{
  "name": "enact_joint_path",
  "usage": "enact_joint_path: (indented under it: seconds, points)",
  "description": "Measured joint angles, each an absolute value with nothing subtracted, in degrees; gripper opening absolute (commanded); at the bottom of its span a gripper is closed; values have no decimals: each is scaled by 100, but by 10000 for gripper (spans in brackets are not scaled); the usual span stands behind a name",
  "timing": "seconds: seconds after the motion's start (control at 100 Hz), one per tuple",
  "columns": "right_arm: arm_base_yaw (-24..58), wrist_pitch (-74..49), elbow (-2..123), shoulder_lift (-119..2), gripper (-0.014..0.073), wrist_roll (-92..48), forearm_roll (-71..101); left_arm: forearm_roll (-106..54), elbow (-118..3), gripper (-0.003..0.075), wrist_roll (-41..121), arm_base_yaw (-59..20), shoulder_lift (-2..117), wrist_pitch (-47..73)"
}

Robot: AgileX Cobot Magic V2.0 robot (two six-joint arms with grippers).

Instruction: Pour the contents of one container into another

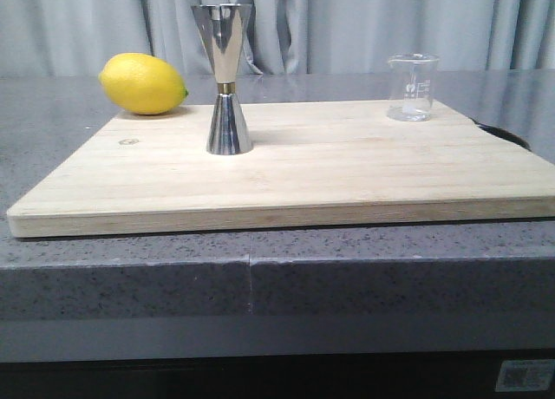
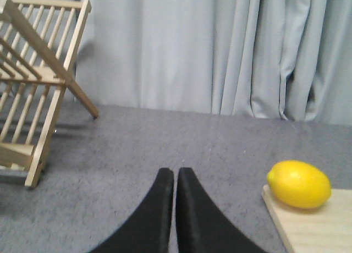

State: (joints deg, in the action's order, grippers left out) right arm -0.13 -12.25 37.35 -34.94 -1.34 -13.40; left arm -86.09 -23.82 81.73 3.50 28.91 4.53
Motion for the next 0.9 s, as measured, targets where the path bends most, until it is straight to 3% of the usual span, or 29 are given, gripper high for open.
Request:
enact_joint_path:
  seconds: [0.37,0.61,0.9]
  points:
    - [-13,-1225,3735,-3494,-70,-134,-1340,-8709,-268,-19,8173,320,1019,329]
    - [-13,-1225,3735,-3494,-70,-134,-1340,-8732,20,-19,8173,320,3,317]
    - [-13,-1225,3735,-3494,-70,-134,-1340,-8749,20,-19,8173,320,-39,317]
